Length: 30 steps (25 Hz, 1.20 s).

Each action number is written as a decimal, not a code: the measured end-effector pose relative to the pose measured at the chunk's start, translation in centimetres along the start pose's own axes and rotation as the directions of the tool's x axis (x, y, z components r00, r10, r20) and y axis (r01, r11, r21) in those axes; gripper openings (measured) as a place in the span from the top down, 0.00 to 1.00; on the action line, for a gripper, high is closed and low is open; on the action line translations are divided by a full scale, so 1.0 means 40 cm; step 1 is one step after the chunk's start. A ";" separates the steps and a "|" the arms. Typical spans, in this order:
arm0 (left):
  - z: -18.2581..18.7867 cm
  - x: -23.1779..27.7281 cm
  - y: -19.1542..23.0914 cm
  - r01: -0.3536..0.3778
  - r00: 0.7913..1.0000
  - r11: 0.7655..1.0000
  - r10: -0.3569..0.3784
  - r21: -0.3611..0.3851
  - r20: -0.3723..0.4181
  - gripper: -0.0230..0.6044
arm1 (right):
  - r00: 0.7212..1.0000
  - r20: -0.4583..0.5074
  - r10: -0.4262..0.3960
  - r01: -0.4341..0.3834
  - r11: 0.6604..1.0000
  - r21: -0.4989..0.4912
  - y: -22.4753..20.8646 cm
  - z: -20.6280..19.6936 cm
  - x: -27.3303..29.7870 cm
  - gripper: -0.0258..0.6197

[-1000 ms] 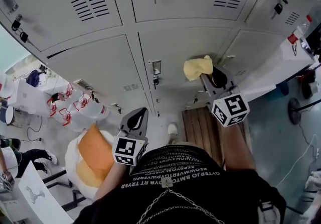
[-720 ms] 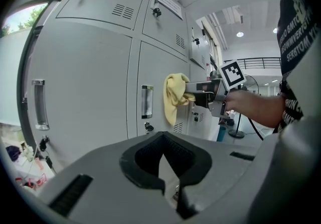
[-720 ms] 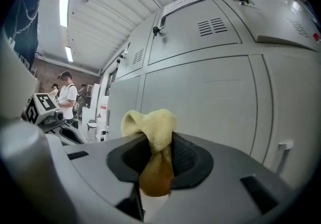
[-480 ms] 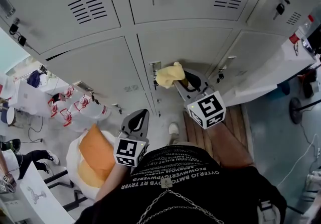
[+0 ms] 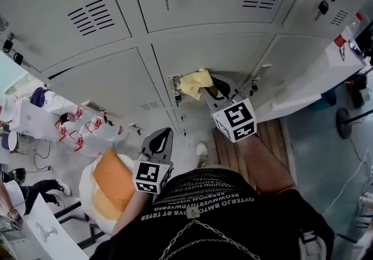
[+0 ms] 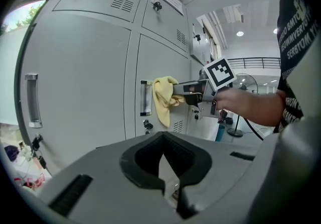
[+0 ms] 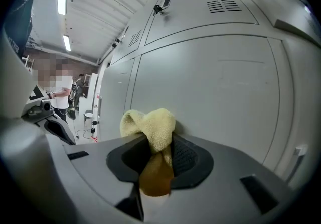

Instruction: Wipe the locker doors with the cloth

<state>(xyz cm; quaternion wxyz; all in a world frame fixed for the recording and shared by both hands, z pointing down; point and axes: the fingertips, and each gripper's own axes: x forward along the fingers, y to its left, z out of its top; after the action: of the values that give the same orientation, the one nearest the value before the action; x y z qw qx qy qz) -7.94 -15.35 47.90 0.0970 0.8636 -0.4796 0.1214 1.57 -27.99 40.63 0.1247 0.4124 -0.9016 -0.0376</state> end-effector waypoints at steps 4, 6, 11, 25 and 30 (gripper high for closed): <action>-0.003 0.009 0.001 0.007 1.000 1.000 -0.007 0.000 -0.006 0.96 | 1.000 -0.015 -0.026 0.026 1.000 0.002 -0.037 -0.021 -0.017 0.81; -0.001 0.010 0.002 0.011 1.000 1.000 -0.011 0.002 -0.006 0.96 | 0.999 -0.025 -0.043 0.043 0.999 0.007 -0.054 -0.033 -0.028 0.81; 0.003 0.014 0.011 0.017 1.000 1.000 -0.017 0.010 -0.007 0.96 | 0.995 -0.043 -0.087 0.088 0.996 0.015 -0.103 -0.054 -0.055 0.81; 0.004 0.006 -0.021 0.046 0.999 0.999 -0.045 0.029 -0.016 0.96 | 0.967 -0.098 -0.237 0.242 0.970 0.035 -0.260 -0.126 -0.159 0.81; 0.011 -0.001 -0.025 0.039 0.999 0.999 -0.039 0.032 -0.005 0.96 | 0.954 -0.133 -0.268 0.274 0.961 0.030 -0.291 -0.159 -0.180 0.81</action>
<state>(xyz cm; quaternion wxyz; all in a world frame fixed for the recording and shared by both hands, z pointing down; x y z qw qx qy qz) -7.07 -14.92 47.41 0.0865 0.8739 -0.4606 0.1290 16.28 -29.98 43.38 0.1659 0.5365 -0.8274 -0.0062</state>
